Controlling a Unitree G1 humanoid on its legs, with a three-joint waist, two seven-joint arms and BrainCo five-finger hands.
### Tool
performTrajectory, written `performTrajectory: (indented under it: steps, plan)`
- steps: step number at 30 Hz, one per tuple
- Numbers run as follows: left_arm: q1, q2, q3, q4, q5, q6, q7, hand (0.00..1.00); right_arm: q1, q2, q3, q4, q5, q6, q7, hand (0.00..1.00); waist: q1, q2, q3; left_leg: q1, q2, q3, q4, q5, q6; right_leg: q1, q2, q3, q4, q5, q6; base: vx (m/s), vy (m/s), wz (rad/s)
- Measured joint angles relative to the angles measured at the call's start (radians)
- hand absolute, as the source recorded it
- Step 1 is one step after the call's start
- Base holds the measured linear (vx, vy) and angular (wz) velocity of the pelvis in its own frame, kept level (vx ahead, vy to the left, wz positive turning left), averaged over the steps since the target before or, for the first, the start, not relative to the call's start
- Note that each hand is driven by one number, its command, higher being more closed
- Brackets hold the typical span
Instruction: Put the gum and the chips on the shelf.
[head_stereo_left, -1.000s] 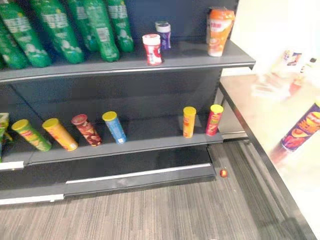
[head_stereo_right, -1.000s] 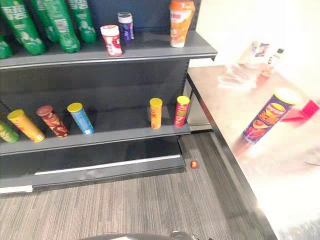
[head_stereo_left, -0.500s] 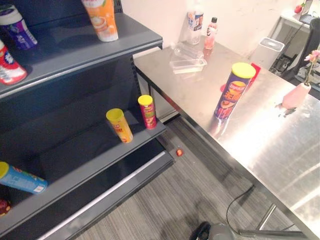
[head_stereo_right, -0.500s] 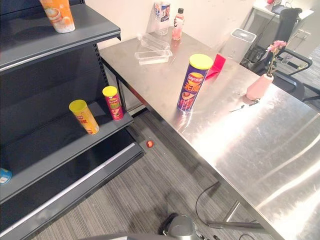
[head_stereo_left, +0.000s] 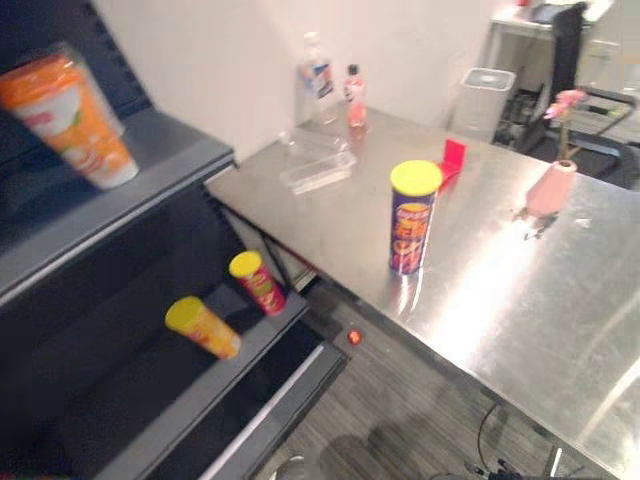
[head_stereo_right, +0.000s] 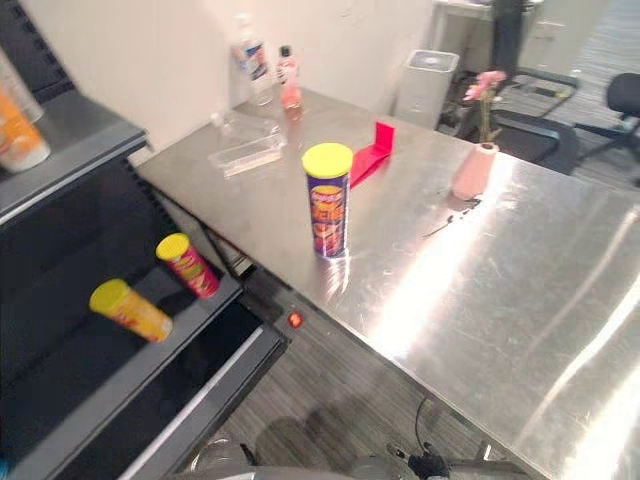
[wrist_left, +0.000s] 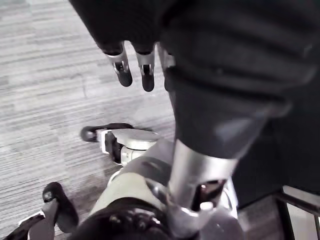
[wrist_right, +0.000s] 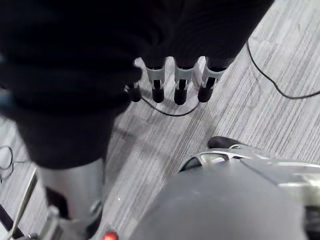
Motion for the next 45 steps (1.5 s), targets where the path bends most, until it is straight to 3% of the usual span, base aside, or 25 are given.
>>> performTrajectory:
  steps: [1,2,3,4,5,7,10,12,17,20,28,34,38,40,45]
  plan:
    - [0.001,-0.009,-0.001,0.001,-0.007,0.001,0.001,0.00,0.000,-0.003,0.000,0.000,-0.001,0.000,0.000,0.00,-0.001,0.004,-0.001,-0.001,-0.026,-0.035,-0.112,0.057,0.014,-0.001,0.000,0.022,-0.002,0.003,0.022,0.17,0.323,-1.07]
    - [0.007,-0.025,0.003,0.015,-0.009,0.002,0.021,0.00,0.000,-0.005,0.000,0.005,-0.002,0.000,0.000,0.00,-0.002,0.012,-0.012,0.002,-0.059,-0.133,-0.235,0.127,-0.006,-0.006,0.009,0.071,-0.020,0.009,0.066,0.10,0.205,-0.71]
    - [0.006,-0.009,0.005,0.023,-0.014,0.001,0.020,0.00,0.000,0.010,0.004,0.010,-0.002,0.000,0.000,0.00,-0.008,0.000,-0.022,0.016,-0.091,-0.165,-0.267,0.126,-0.012,-0.007,-0.002,0.088,-0.036,0.014,0.069,0.22,0.305,-0.45]
    - [0.010,0.027,-0.004,0.013,-0.017,-0.003,0.002,0.00,0.003,0.036,0.012,0.017,-0.002,-0.003,0.004,0.00,-0.020,-0.040,-0.028,0.025,-0.135,-0.201,-0.323,0.136,-0.024,-0.021,-0.006,0.112,-0.052,0.014,0.069,0.19,0.194,0.02]
    - [0.010,0.042,-0.020,0.010,-0.019,-0.007,-0.011,0.00,0.008,0.044,0.004,0.029,-0.002,-0.010,0.003,0.00,-0.028,-0.055,-0.028,0.030,-0.166,-0.219,-0.358,0.138,-0.025,-0.029,-0.018,0.130,-0.053,0.015,0.069,0.16,0.164,0.11]
    - [0.009,0.036,-0.038,0.012,-0.014,-0.016,-0.003,0.00,0.008,0.047,0.003,0.030,-0.002,-0.018,-0.006,0.00,-0.028,-0.063,-0.032,0.060,-0.195,-0.200,-0.410,0.148,-0.011,-0.031,-0.038,0.140,-0.054,0.015,0.069,0.03,0.100,-0.01]
    - [0.008,0.031,-0.068,0.033,0.035,-0.016,0.022,0.00,0.010,0.048,0.005,0.030,0.004,-0.026,-0.039,0.00,-0.029,-0.058,-0.036,0.148,-0.230,-0.184,-0.554,0.211,-0.011,-0.019,-0.041,0.151,-0.060,0.017,0.073,-0.02,0.046,-0.15]
    - [0.002,0.032,-0.076,0.042,0.066,-0.013,0.032,0.00,0.015,0.045,0.011,0.029,0.008,-0.039,-0.054,0.00,-0.033,-0.049,-0.041,0.184,-0.223,-0.174,-0.628,0.251,-0.016,-0.021,-0.020,0.159,-0.070,0.019,0.081,-0.03,-0.043,-0.21]
    - [-0.008,0.033,-0.112,0.072,0.071,-0.014,0.046,0.00,0.042,0.043,0.012,0.031,0.007,-0.046,-0.074,0.00,-0.034,-0.036,-0.054,0.196,-0.203,-0.168,-0.634,0.252,-0.019,-0.019,0.000,0.173,-0.071,0.018,0.078,-0.02,-0.043,-0.10]
    - [-0.007,0.039,-0.112,0.082,0.073,-0.015,0.046,0.00,0.040,0.046,0.017,0.048,0.020,-0.046,-0.074,0.00,-0.032,-0.048,-0.064,0.196,-0.205,-0.164,-0.634,0.250,-0.022,-0.017,0.001,0.182,-0.085,0.026,0.078,0.00,0.033,-0.05]
    - [0.001,0.049,-0.112,0.092,0.115,-0.026,0.041,0.00,0.044,0.049,-0.010,0.105,0.243,-0.059,-0.092,0.00,-0.032,-0.060,-0.093,0.196,-0.206,-0.153,-0.634,0.237,-0.038,-0.015,0.003,0.191,-0.108,0.039,0.075,0.01,0.019,-0.05]
    - [0.001,0.047,-0.083,0.099,0.153,-0.051,0.044,0.00,0.038,0.063,-0.186,0.108,0.375,-0.091,-0.224,0.00,-0.030,-0.065,-0.104,0.198,-0.206,-0.130,-0.634,0.226,-0.040,-0.015,0.006,0.204,-0.136,0.061,0.063,0.02,0.020,-0.12]
    - [0.015,0.036,-0.019,0.079,0.187,-0.058,0.040,0.00,0.031,0.039,-0.376,0.069,0.496,-0.111,-0.318,0.00,-0.028,-0.074,-0.108,0.220,-0.206,-0.104,-0.634,0.212,-0.043,-0.010,0.006,0.226,-0.139,0.062,0.054,0.04,0.028,-0.18]
    - [0.021,0.032,0.010,0.068,0.210,-0.058,0.039,0.00,0.027,0.005,-0.497,0.010,0.535,-0.115,-0.351,0.00,-0.028,-0.076,-0.110,0.232,-0.206,-0.090,-0.634,0.205,-0.044,-0.008,0.006,0.231,-0.139,0.059,0.036,0.03,0.029,-0.16]
    - [0.050,0.024,0.046,0.030,0.230,-0.058,0.033,0.00,-0.003,-0.092,-0.635,-0.137,0.551,-0.154,-0.413,0.00,-0.031,-0.091,-0.119,0.242,-0.207,-0.075,-0.634,0.193,-0.050,-0.008,0.005,0.236,-0.138,0.053,0.024,0.03,0.020,-0.09]
